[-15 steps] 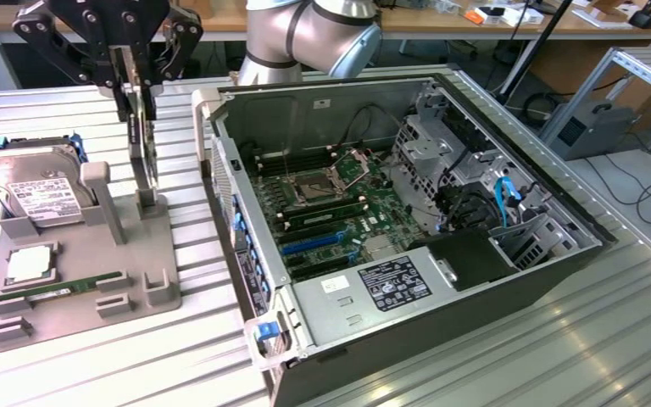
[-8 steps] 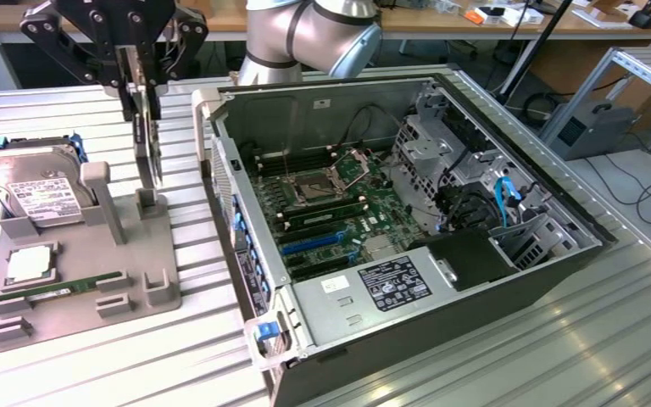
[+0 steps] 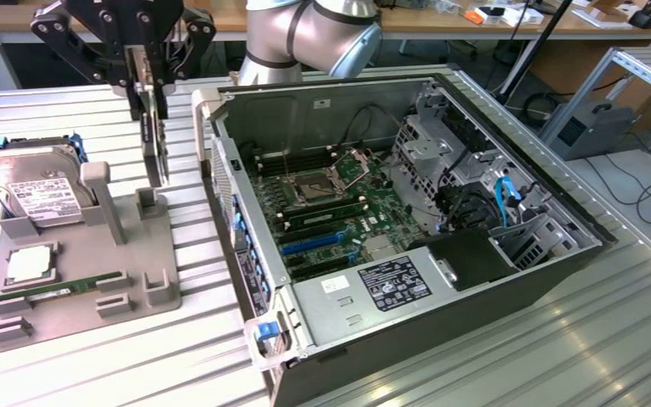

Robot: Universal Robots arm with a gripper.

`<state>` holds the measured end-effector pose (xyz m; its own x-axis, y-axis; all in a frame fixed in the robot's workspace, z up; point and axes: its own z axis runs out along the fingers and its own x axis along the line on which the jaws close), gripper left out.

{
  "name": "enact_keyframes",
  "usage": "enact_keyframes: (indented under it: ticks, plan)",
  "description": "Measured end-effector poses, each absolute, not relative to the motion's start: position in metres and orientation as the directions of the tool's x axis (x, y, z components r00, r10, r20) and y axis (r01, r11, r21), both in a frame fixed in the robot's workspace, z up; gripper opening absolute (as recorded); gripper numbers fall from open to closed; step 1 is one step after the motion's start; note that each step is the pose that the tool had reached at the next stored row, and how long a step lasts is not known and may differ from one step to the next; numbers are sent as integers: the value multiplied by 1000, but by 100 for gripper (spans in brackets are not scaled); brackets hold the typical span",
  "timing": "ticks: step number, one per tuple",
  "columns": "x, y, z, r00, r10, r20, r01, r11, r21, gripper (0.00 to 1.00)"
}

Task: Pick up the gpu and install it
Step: 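Pick up the gpu and move the gpu toward the slot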

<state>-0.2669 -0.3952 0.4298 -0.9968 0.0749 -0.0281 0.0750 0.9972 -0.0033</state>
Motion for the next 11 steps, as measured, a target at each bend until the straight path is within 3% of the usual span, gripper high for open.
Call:
enact_keyframes:
  ticks: [11]
  plan:
    - [-255, -395, 430, -997, 75, -28, 75, 997, -3, 27]
